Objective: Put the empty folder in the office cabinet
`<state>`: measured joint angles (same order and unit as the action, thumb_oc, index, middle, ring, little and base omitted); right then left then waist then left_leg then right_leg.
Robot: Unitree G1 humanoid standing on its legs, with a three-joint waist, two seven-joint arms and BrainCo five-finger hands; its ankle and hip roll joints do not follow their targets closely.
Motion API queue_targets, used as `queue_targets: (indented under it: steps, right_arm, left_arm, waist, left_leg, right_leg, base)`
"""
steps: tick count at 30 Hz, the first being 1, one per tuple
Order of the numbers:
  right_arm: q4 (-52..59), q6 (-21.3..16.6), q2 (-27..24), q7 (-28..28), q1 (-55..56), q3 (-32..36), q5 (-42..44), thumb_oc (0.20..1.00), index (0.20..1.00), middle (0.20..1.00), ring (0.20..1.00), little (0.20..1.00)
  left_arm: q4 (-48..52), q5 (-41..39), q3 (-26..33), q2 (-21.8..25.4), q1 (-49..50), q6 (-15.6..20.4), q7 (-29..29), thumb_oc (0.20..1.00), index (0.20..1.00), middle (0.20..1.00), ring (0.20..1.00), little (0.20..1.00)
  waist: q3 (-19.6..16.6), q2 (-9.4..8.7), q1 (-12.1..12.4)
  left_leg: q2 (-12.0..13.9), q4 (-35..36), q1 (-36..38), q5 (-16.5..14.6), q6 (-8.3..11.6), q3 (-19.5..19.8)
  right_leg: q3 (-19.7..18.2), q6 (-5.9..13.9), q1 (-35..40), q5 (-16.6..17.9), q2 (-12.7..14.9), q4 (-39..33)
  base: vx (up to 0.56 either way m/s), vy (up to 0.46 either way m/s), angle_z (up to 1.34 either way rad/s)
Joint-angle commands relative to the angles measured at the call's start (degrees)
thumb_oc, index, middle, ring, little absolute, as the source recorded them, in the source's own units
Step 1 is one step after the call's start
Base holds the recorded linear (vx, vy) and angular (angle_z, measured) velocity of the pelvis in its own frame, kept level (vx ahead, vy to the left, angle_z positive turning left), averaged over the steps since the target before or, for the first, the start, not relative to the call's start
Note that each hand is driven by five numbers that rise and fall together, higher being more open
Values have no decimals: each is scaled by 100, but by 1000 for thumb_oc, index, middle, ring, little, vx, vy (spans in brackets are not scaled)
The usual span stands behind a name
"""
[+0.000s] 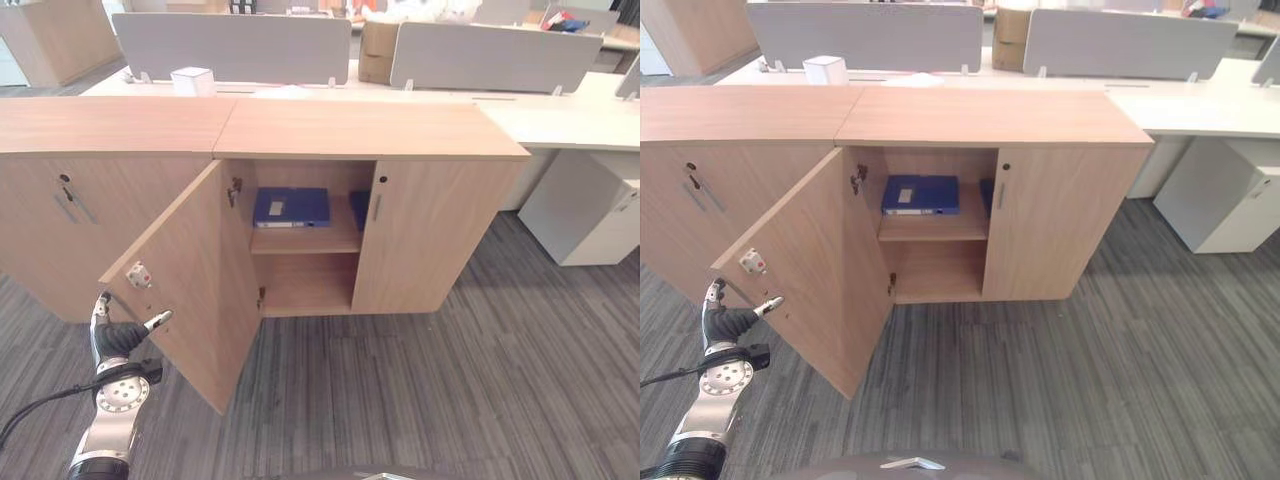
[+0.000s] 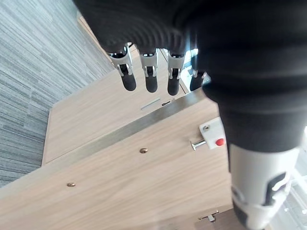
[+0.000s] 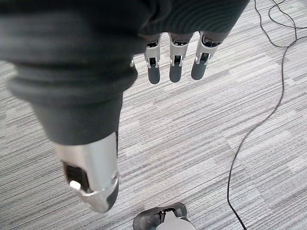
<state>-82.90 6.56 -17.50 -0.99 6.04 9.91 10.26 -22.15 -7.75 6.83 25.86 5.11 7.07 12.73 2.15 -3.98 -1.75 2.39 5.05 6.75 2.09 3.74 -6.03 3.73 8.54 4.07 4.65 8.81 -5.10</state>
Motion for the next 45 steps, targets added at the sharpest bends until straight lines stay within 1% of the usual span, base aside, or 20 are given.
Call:
queue_targets:
  steps: [1,4,6,7,8,9,10,13,17,18,19,22,28,35,36,38,41,42,43,45]
  right_arm:
    - [-348,4,-182,115,-260,-256,52,1000,1000,1000,1000,1000]
    - [-355,13,-173,145,-255,-294,6,1000,1000,1000,1000,1000]
    - [-343,6,-149,188,-264,-349,-16,1000,1000,1000,1000,1000]
    - [-307,-13,-115,231,-279,-421,-6,1000,1000,1000,1000,1000]
    - [-307,-13,-115,231,-279,-421,-6,1000,1000,1000,1000,1000]
    - [-298,-23,-117,261,-292,-449,-5,1000,1000,1000,1000,1000]
    - [-301,-30,-112,309,-325,-513,-41,1000,1000,1000,1000,1000]
    - [-337,-26,-109,357,-397,-613,-135,1000,1000,1000,1000,1000]
    - [-368,-1,-76,358,-510,-709,-197,1000,1000,1000,1000,1000]
    - [-368,-1,-75,358,-509,-707,-197,1000,1000,1000,1000,1000]
    - [-343,15,-37,374,-568,-780,-209,1000,1000,1000,1000,1000]
    - [-298,9,-1,395,-601,-833,-185,1000,1000,1000,1000,1000]
    - [-251,13,58,423,-594,-861,-135,1000,1000,1000,1000,1000]
    - [-224,15,113,428,-542,-866,-125,1000,1000,1000,1000,1000]
    - [-184,6,140,419,-524,-825,-59,1000,1000,1000,1000,1000]
    - [-165,-2,153,422,-528,-808,-24,1000,1000,1000,1000,1000]
    - [-82,-35,212,447,-532,-786,65,1000,1000,1000,1000,1000]
    - [-49,-51,233,461,-536,-773,102,1000,1000,1000,1000,1000]
    - [-48,-50,232,462,-536,-775,103,1000,1000,1000,1000,1000]
    - [13,-74,285,508,-561,-750,197,1000,1000,1000,1000,1000]
  left_arm:
    - [485,-283,50,-115,-336,341,-105,1000,1000,1000,1000,1000]
    - [568,-336,-160,-261,-402,338,-159,1000,1000,1000,1000,1000]
    - [671,-521,-413,-447,-480,349,-256,1000,1000,1000,1000,1000]
    - [769,-686,-748,-613,-565,334,-407,1000,1000,1000,1000,1000]
    - [769,-686,-748,-613,-565,334,-407,1000,1000,1000,1000,1000]
    - [814,-795,-902,-683,-589,326,-496,1000,1000,1000,1000,1000]
    - [952,-1195,-1290,-865,-597,288,-778,1000,1000,1000,1000,1000]
    - [1297,-1766,-1981,-1011,-610,160,-1339,1000,1000,1000,1000,1000]
    - [1803,-2537,-2760,-1048,-566,-73,-1925,1000,1000,1000,1000,1000]
    - [1804,-2541,-2762,-1046,-567,-73,-1926,1000,1000,1000,1000,1000]
    - [2037,-2829,-3053,-1053,-578,-178,-2086,1000,1000,1000,1000,1000]
    - [2269,-3028,-3294,-1039,-577,-243,-2172,1000,1000,1000,1000,1000]
    - [2418,-3063,-3351,-970,-534,-213,-2139,1000,1000,1000,1000,1000]
    - [2191,-2957,-3065,-879,-276,-214,-2005,1000,1000,1000,1000,1000]
    - [1884,-2849,-2810,-848,-23,-238,-1924,1000,1000,1000,1000,1000]
    - [1697,-2784,-2697,-834,98,-252,-1876,1000,1000,1000,1000,1000]
    - [886,-2456,-2387,-857,379,-335,-1748,1000,1000,1000,1000,1000]
    - [434,-2230,-2251,-887,451,-368,-1671,1000,1000,1000,1000,1000]
    - [420,-2225,-2251,-893,445,-359,-1673,1000,1000,1000,1000,1000]
    - [-596,-1522,-1980,-926,516,-409,-1516,1000,1000,1000,1000,1000]
  waist:
    - [85,48,-109]
    - [69,52,-132]
    - [56,57,-153]
    - [39,54,-188]
    - [39,54,-188]
    - [37,56,-203]
    - [30,67,-230]
    - [31,97,-272]
    - [22,117,-314]
    - [22,116,-311]
    - [19,113,-336]
    - [23,98,-356]
    - [21,70,-350]
    - [17,61,-289]
    - [29,65,-243]
    - [34,66,-222]
    - [39,74,-161]
    - [39,80,-134]
    - [40,82,-138]
    - [43,101,-94]
  left_leg:
    - [172,-5,-129,-454,60,348]
    - [187,-5,-122,-462,66,328]
    - [200,-5,-121,-459,68,307]
    - [203,-5,-115,-460,66,288]
    - [203,-5,-115,-460,66,288]
    - [203,-5,-113,-461,65,277]
    - [200,-5,-117,-466,54,258]
    - [190,-5,-120,-483,39,239]
    - [185,-5,-113,-523,19,216]
    - [185,-5,-113,-524,19,215]
    - [180,-5,-102,-550,8,200]
    - [177,-5,-92,-571,1,176]
    - [171,-5,-70,-598,-5,157]
    - [166,-5,-67,-595,-10,176]
    - [157,-5,-75,-583,-13,200]
    - [155,-5,-82,-576,-16,215]
    - [143,-5,-86,-566,-22,251]
    - [135,-5,-95,-563,-22,262]
    - [135,-5,-94,-564,-22,264]
    - [132,-5,-110,-545,-26,288]
  right_leg:
    - [13,254,-113,-441,288,237]
    - [25,250,-95,-434,287,213]
    - [38,248,-85,-424,286,215]
    - [35,241,-75,-412,281,214]
    - [35,241,-75,-412,281,214]
    - [31,241,-76,-399,279,212]
    - [25,241,-79,-367,283,202]
    - [28,249,-97,-338,290,216]
    - [6,265,-113,-322,301,219]
    - [5,265,-113,-322,300,219]
    - [-9,263,-117,-322,297,218]
    - [-49,263,-129,-323,288,220]
    - [-86,267,-125,-337,284,212]
    - [-53,263,-96,-333,292,206]
    - [-37,259,-102,-316,289,201]
    - [-31,254,-104,-311,287,205]
    - [2,246,-93,-300,286,210]
    - [23,241,-94,-296,288,211]
    - [26,241,-91,-298,288,211]
    - [65,234,-85,-302,292,217]
  base:
    - [12,-31,0]
    - [0,0,0]
    - [0,-22,1]
    - [1,-32,1]
    - [-1,-30,3]
    - [0,0,0]
    - [-16,-23,4]
    - [0,0,0]
    - [0,0,0]
    - [-8,-7,-7]
    - [-3,-8,-9]
    - [-8,-13,-13]
    - [-1,-7,-7]
    - [0,0,0]
    - [0,0,0]
    - [0,0,0]
    - [0,0,0]
    - [0,0,0]
    - [0,0,0]
    - [-2,3,2]
